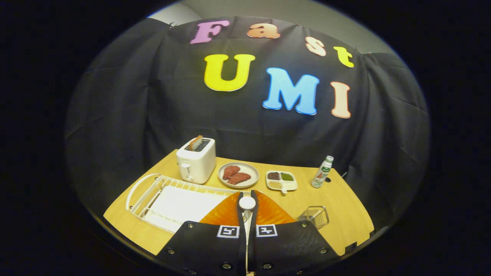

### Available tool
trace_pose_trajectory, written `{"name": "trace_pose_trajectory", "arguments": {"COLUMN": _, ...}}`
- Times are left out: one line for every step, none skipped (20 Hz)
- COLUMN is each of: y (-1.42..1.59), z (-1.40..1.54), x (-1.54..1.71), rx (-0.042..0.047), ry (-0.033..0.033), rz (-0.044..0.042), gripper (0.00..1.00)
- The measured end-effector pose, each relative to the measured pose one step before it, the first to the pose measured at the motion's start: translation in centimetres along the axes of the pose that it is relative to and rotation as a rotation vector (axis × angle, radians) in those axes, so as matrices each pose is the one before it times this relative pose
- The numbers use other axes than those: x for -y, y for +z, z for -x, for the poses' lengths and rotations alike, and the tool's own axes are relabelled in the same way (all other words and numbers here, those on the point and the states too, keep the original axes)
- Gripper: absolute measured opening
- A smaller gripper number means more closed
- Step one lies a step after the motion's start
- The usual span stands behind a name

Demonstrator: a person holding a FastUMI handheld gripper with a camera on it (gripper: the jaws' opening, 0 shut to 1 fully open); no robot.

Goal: Take the plate from the dish rack, then take the spoon from the basket and place it into the plate.

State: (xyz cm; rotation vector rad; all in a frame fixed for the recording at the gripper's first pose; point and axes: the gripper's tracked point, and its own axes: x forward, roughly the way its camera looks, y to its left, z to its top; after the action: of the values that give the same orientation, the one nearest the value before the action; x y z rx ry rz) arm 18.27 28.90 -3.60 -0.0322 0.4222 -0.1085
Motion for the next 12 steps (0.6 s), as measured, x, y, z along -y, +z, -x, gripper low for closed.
{"name": "trace_pose_trajectory", "arguments": {"y": -0.5, "z": 0.655, "x": -1.848, "rx": -0.00468, "ry": 0.03931, "rz": 0.0063, "gripper": 0.02}}
{"name": "trace_pose_trajectory", "arguments": {"y": -0.757, "z": 0.578, "x": -1.502, "rx": -0.00789, "ry": 0.03377, "rz": 0.00648, "gripper": 0.02}}
{"name": "trace_pose_trajectory", "arguments": {"y": -0.82, "z": 0.509, "x": -1.505, "rx": -0.01088, "ry": 0.02806, "rz": 0.00695, "gripper": 0.02}}
{"name": "trace_pose_trajectory", "arguments": {"y": -1.002, "z": 0.444, "x": -1.4, "rx": -0.01314, "ry": 0.02855, "rz": 0.00768, "gripper": 0.02}}
{"name": "trace_pose_trajectory", "arguments": {"y": -1.114, "z": 0.407, "x": -1.168, "rx": -0.01824, "ry": 0.02295, "rz": 0.01238, "gripper": 0.02}}
{"name": "trace_pose_trajectory", "arguments": {"y": -0.999, "z": 0.215, "x": -0.897, "rx": -0.01396, "ry": 0.01648, "rz": 0.01542, "gripper": 0.02}}
{"name": "trace_pose_trajectory", "arguments": {"y": -1.007, "z": 0.233, "x": -0.927, "rx": -0.015, "ry": 0.01311, "rz": 0.01684, "gripper": 0.02}}
{"name": "trace_pose_trajectory", "arguments": {"y": -0.977, "z": -0.094, "x": -0.596, "rx": -0.01187, "ry": 0.01413, "rz": 0.01302, "gripper": 0.02}}
{"name": "trace_pose_trajectory", "arguments": {"y": -0.975, "z": -0.025, "x": -0.802, "rx": -0.01317, "ry": 0.01691, "rz": 0.00789, "gripper": 0.02}}
{"name": "trace_pose_trajectory", "arguments": {"y": -1.056, "z": -0.133, "x": -0.705, "rx": -0.01271, "ry": 0.01887, "rz": 0.00395, "gripper": 0.02}}
{"name": "trace_pose_trajectory", "arguments": {"y": -0.898, "z": 0.336, "x": -0.4, "rx": -0.00997, "ry": 0.0155, "rz": 0.00203, "gripper": 0.02}}
{"name": "trace_pose_trajectory", "arguments": {"y": -1.027, "z": -0.266, "x": -0.401, "rx": -0.00991, "ry": 0.01193, "rz": -0.00128, "gripper": 0.02}}
